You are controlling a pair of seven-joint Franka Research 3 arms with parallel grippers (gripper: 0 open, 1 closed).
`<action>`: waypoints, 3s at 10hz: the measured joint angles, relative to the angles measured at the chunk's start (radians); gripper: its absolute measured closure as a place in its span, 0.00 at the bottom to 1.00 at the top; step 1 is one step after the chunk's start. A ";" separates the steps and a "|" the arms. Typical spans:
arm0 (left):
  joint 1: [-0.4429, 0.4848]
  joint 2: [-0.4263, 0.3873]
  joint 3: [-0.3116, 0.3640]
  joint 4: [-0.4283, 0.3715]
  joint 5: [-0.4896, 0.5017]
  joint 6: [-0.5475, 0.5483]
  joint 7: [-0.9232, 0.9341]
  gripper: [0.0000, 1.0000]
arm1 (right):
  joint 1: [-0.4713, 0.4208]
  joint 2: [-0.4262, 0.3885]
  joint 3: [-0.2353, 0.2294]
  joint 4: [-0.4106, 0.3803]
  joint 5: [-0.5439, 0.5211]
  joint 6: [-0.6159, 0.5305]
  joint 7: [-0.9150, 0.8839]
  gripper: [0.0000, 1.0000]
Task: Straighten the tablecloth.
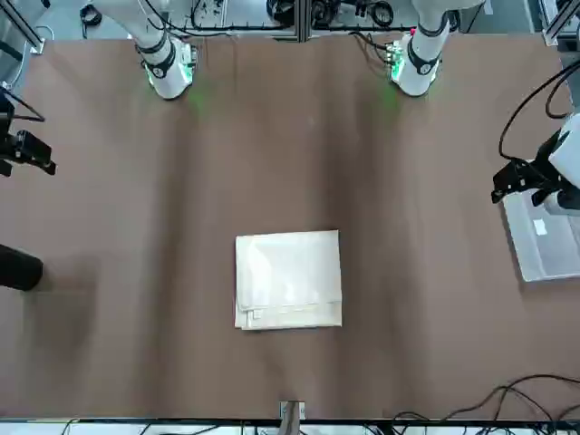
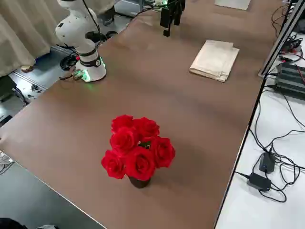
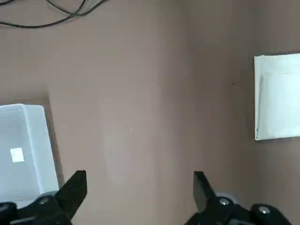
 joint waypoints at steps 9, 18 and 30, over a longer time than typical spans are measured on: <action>0.008 0.003 0.004 0.012 0.000 0.000 -0.002 0.00 | 0.054 0.149 0.017 0.009 0.125 0.199 -0.007 0.45; -0.144 0.323 -0.071 0.000 -0.019 0.355 -0.020 0.00 | 0.345 0.547 0.025 0.162 0.164 0.593 0.234 0.95; -0.411 0.882 -0.076 0.227 -0.077 0.926 -0.392 0.00 | 0.417 0.895 0.045 0.216 0.165 1.076 0.246 0.99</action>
